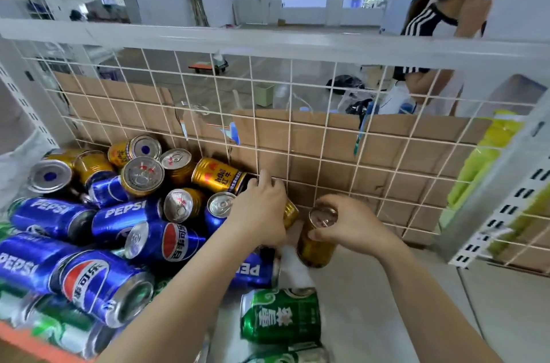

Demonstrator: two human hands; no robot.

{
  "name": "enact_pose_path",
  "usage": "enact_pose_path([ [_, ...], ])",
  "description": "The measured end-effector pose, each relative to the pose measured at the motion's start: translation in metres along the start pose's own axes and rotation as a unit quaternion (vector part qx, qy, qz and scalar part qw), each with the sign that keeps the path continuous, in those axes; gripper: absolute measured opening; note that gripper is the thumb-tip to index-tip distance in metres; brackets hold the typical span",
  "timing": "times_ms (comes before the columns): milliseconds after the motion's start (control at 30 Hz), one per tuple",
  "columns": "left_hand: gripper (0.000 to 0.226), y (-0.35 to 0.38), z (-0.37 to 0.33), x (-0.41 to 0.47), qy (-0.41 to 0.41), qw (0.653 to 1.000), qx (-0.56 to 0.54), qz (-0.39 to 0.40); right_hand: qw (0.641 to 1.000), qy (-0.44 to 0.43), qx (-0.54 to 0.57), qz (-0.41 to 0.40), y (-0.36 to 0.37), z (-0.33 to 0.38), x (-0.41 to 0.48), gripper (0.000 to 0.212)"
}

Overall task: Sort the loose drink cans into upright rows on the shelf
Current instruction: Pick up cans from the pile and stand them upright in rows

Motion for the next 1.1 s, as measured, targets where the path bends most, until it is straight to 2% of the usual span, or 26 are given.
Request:
enact_pose_path([
  [200,0.084,-0.016,-0.002,0.002,0.017,0.974,-0.217,-0.056,0.998,0.017,0.021,-0.052,-0.020,-0.006,-0.025,0.048],
  [300,0.083,-0.020,-0.008,0.002,0.019,0.957,-0.282,-0.066,0.995,0.024,0.031,-0.092,-0.032,-0.009,-0.044,0.033],
  [467,0.081,-0.001,-0.030,0.008,0.026,0.909,-0.414,-0.025,0.988,0.053,0.020,-0.146,-0.046,-0.019,-0.088,0.051],
  [567,0.084,0.009,-0.057,0.004,0.054,0.882,-0.468,0.004,0.985,0.077,0.039,-0.151,-0.046,-0.034,-0.116,0.051],
  [633,0.083,0.014,-0.076,0.002,0.065,0.872,-0.486,0.012,0.980,0.093,0.067,-0.165,-0.049,-0.043,-0.135,0.049],
  [733,0.079,0.019,-0.114,-0.007,0.070,0.876,-0.477,0.002,0.962,0.111,0.122,-0.220,-0.058,-0.061,-0.173,0.042],
  [833,0.085,0.022,-0.158,-0.021,0.082,0.882,-0.464,-0.010,0.940,0.152,0.157,-0.261,-0.066,-0.091,-0.215,0.060],
  [1000,0.070,0.029,-0.261,-0.053,0.155,0.877,-0.454,0.027,0.907,0.169,0.232,-0.307,-0.085,-0.145,-0.305,0.067],
  [1100,0.057,0.038,-0.340,-0.079,0.203,0.856,-0.472,0.053,0.883,0.174,0.255,-0.353,-0.106,-0.188,-0.376,0.060],
])
Point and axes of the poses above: each hand's wrist, its own x-axis towards the middle knuckle, its own y-axis out of the palm, z = x × y, the point moved 7 cm from there along x, towards the middle knuckle, and after that the axes turned 4 degrees about z, right-handed, at the moved point
